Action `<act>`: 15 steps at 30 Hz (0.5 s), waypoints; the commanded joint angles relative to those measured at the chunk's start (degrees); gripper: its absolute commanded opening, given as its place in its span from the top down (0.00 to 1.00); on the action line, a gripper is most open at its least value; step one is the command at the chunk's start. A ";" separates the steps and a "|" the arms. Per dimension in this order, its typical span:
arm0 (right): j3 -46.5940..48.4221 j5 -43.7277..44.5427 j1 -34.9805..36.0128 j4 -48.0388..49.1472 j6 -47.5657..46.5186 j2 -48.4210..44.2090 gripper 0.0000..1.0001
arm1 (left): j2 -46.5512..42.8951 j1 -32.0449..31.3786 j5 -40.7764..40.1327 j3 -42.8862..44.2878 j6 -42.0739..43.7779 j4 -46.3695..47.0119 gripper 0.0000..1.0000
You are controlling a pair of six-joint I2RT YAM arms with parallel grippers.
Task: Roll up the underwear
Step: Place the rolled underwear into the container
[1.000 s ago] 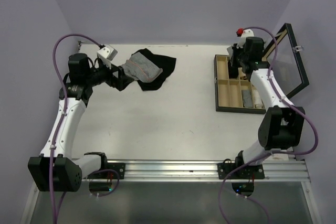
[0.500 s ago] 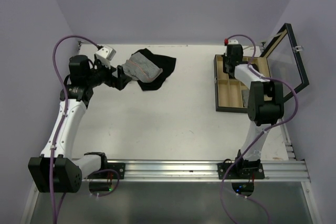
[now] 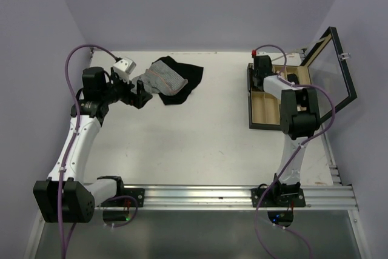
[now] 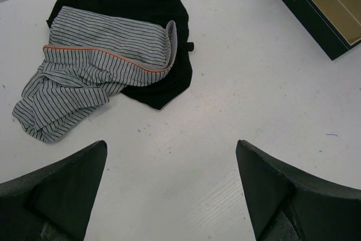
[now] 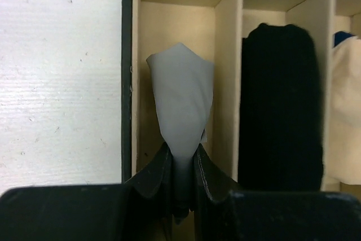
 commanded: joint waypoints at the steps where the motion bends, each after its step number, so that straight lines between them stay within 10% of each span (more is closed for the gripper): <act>1: 2.96 -2.23 0.29 -0.24 3.02 2.21 1.00 | -0.48 0.05 0.79 -0.54 1.27 -0.17 0.00; 7: 5.95 -6.37 -0.41 -5.42 5.39 4.58 1.00 | 0.14 0.05 1.41 -0.63 1.89 -1.22 0.00; 15: 6.92 -8.04 -2.17 -8.86 4.96 1.34 0.58 | 0.66 0.05 1.67 -0.54 1.72 -1.31 0.00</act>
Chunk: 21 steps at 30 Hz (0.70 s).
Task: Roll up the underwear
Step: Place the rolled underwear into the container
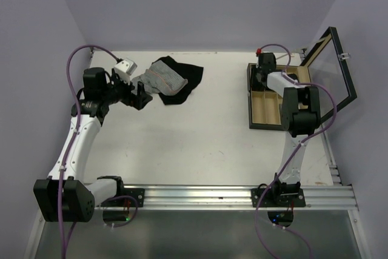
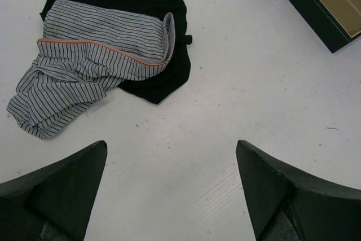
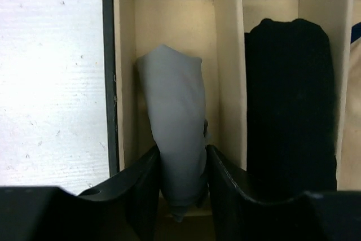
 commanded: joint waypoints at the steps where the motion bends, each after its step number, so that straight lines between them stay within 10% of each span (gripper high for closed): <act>1: 1.85 -1.73 0.03 -2.82 0.55 -3.19 0.56 | 0.29 0.05 1.58 -0.49 0.36 0.02 0.00; 15: 8.70 -5.15 -0.23 -9.33 -2.79 -13.28 0.41 | 1.34 0.05 -1.75 0.21 -0.96 0.63 0.00; 21: 6.09 -16.92 1.17 -17.23 -9.20 -24.87 0.04 | 3.02 0.05 -3.86 -0.58 0.53 -1.03 0.00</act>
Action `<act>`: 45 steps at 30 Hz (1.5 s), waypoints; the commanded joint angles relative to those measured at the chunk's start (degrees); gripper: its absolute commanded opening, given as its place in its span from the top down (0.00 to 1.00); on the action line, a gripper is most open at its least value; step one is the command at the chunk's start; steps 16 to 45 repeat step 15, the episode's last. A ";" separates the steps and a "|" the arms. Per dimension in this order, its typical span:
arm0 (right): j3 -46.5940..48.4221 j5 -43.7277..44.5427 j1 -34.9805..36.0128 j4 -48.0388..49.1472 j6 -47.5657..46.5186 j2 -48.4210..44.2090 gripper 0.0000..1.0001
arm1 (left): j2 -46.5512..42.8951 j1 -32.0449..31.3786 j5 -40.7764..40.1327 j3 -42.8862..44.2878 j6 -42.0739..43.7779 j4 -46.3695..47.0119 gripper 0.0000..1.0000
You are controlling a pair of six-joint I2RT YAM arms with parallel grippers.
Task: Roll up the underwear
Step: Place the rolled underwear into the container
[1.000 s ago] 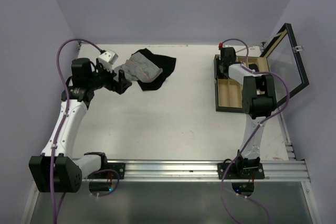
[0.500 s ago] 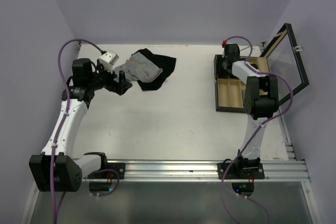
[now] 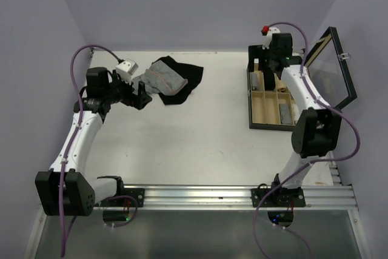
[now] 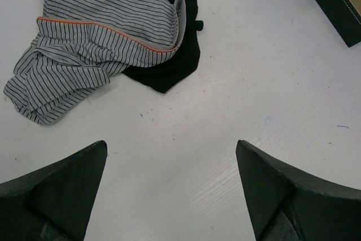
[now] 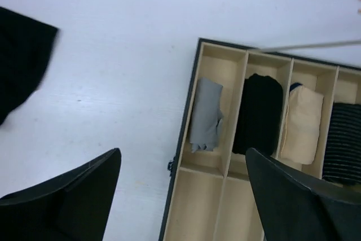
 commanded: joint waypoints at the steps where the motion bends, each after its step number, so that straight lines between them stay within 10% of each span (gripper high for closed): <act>1: -0.96 -9.86 1.63 -6.55 -6.58 -11.28 0.01 | 0.40 0.05 -2.20 -0.73 1.93 -2.14 0.00; 6: -15.70 -28.90 6.11 -16.91 -16.07 -22.44 0.01 | -1.62 0.05 0.87 -3.45 9.31 -7.86 0.00; 15: -38.23 -29.49 7.96 -18.25 -22.15 -40.81 0.01 | -17.69 2.16 -5.73 -11.81 14.85 -8.92 0.00; 45: -38.23 -29.49 7.96 -18.25 -22.15 -40.81 0.01 | -17.69 2.16 -5.73 -11.81 14.85 -8.92 0.00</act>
